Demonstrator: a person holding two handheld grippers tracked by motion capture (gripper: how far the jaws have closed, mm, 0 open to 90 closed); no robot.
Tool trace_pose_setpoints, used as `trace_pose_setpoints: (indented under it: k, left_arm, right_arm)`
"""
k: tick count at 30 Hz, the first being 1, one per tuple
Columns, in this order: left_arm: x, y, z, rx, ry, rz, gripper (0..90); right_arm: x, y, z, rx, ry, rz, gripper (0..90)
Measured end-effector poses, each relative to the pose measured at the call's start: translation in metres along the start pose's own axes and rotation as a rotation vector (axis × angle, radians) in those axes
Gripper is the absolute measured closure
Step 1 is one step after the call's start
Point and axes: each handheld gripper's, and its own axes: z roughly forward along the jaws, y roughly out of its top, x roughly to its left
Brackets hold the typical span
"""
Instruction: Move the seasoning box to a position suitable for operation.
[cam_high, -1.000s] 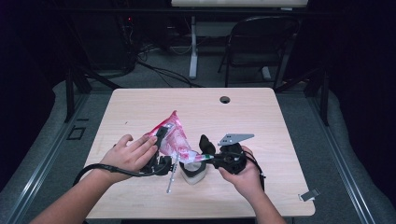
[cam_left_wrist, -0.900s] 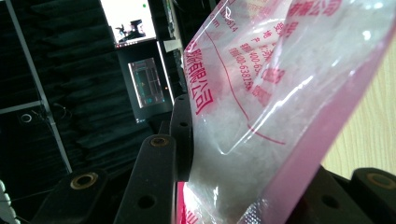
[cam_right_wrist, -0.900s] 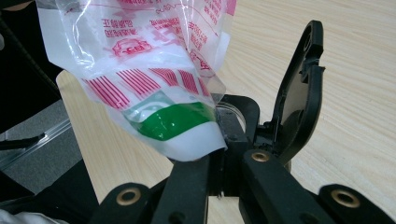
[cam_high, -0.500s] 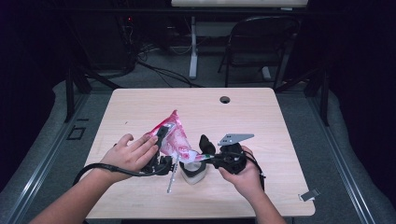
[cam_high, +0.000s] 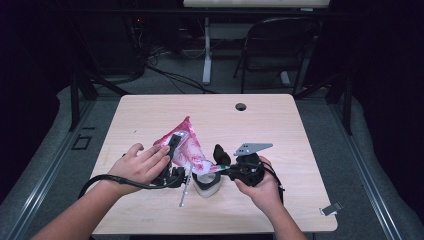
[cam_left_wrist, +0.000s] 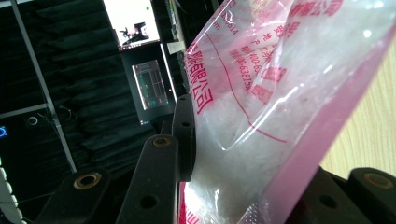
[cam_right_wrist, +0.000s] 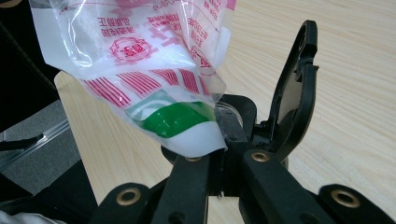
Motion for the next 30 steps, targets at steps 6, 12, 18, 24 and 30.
trace_pose_setpoints:
  k: [6, 12, 18, 24, 30]
  left_arm:
    - [-0.0002, -0.0001, -0.0008, 0.002, -0.006, -0.006, 74.1]
    - [0.0005, 0.0004, -0.0014, 0.0, -0.002, -0.002, 74.1]
    - [0.0006, 0.0011, -0.0011, -0.007, 0.005, 0.004, 74.3]
    - [0.0009, 0.0013, -0.0012, -0.007, 0.005, 0.004, 74.4]
    - [0.0007, 0.0012, -0.0015, -0.005, -0.003, 0.0, 74.5]
  right_arm:
    - [-0.0002, 0.0, -0.0003, 0.0, 0.002, -0.001, 90.0]
    - [-0.0001, -0.0001, -0.0001, 0.001, 0.0, -0.001, 90.0]
    - [-0.0006, -0.0006, 0.0003, 0.003, -0.002, 0.002, 90.0]
    - [-0.001, -0.0007, 0.0005, 0.007, 0.0, 0.0, 90.0]
    - [-0.0008, -0.0009, 0.0007, 0.007, 0.001, 0.0, 90.0]
